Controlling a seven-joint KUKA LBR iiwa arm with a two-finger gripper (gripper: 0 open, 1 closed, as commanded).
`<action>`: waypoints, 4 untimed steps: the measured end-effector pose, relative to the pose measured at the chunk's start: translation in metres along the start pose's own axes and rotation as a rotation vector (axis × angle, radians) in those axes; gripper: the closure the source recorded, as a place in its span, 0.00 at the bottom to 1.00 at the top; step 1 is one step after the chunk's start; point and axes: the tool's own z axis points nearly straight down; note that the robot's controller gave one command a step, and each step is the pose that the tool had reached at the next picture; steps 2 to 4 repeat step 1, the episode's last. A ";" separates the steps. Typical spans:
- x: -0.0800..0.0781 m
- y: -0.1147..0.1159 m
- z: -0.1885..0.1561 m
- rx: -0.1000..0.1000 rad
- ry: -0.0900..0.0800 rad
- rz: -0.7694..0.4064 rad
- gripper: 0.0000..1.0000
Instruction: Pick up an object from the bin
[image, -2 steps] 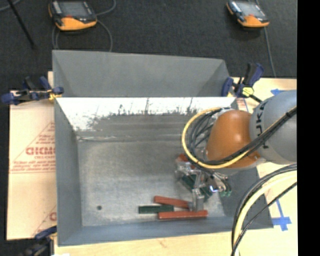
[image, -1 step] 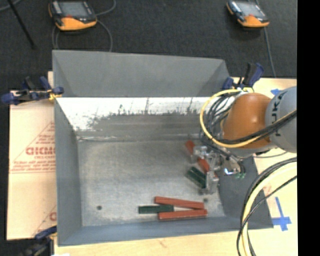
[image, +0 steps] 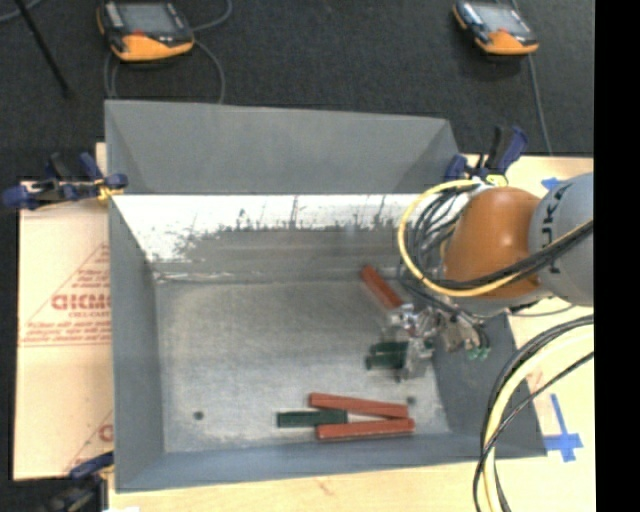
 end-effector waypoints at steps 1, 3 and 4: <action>0.011 0.013 -0.151 0.004 -0.008 -0.070 1.00; 0.011 0.013 -0.151 0.004 -0.008 -0.070 1.00; 0.011 0.013 -0.151 0.004 -0.008 -0.070 1.00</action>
Offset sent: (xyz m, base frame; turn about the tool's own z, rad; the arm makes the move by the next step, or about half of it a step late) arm -0.0160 0.0126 0.1454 -0.0723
